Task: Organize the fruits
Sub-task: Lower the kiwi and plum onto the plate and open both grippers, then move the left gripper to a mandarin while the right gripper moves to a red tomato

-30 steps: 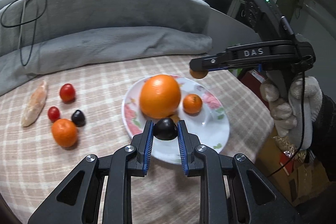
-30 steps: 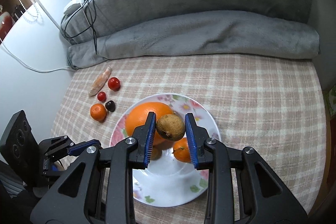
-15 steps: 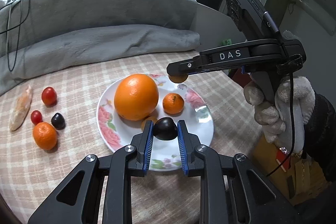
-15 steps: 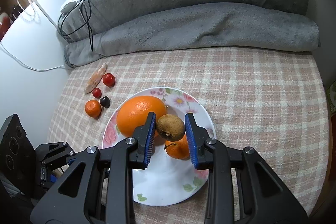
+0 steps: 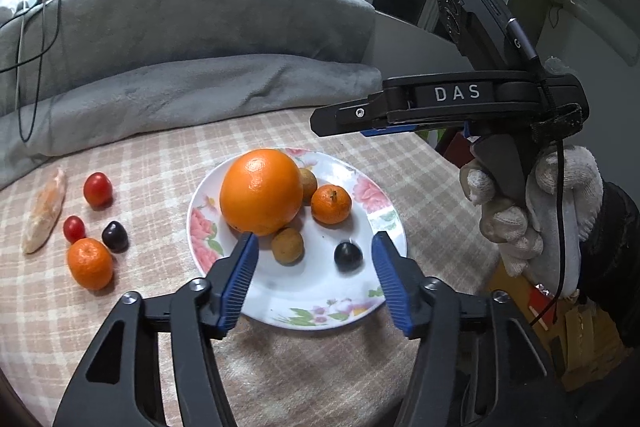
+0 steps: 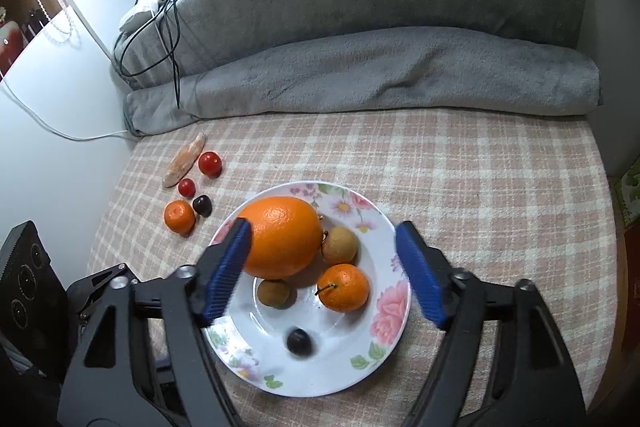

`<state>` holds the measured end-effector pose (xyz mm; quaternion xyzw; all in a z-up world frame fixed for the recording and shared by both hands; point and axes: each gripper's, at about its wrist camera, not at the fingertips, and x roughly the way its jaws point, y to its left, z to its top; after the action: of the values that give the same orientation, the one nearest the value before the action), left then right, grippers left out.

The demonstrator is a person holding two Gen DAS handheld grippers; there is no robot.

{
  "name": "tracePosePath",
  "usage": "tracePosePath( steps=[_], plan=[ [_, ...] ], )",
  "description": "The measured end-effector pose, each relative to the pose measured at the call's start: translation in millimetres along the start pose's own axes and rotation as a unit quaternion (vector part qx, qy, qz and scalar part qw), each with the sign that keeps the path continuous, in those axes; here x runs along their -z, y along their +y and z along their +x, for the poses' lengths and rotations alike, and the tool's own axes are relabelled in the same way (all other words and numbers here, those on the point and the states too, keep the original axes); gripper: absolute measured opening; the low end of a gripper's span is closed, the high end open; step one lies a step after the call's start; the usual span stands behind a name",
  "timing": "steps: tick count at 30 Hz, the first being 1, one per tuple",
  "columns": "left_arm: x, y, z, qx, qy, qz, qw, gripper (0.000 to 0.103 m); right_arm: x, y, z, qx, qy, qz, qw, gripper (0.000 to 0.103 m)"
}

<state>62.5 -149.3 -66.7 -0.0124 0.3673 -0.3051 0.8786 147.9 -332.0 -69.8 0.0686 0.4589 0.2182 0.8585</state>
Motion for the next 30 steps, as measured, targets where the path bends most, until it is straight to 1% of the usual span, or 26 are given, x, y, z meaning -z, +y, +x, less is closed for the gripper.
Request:
tracePosePath(
  steps=[1,9,10,12,23,30],
  plan=[
    [0,0,0,-0.002,-0.002,0.0,1.0,0.068,-1,1,0,0.001,-0.002,-0.002,1.0,0.082],
    [0,4,-5,-0.015,-0.008,0.001,0.9999,0.069,-7,14,2,0.004,-0.006,-0.021,1.0,0.082],
    [0,5,-6,-0.019,-0.009,-0.001,0.9998,0.072,-8,16,2,0.003,-0.006,-0.023,1.0,0.082],
    [-1,9,-8,-0.025,-0.013,-0.004,0.9996,0.074,-11,18,4,0.0,-0.005,-0.024,1.0,0.082],
    [1,40,-23,-0.054,-0.022,-0.029,0.9979,0.074,-37,41,23,-0.023,0.005,-0.031,0.999,0.082],
    [8,68,-30,-0.077,-0.02,-0.049,0.9956,0.074,-57,63,45,-0.052,0.025,-0.035,0.998,0.082]
  ],
)
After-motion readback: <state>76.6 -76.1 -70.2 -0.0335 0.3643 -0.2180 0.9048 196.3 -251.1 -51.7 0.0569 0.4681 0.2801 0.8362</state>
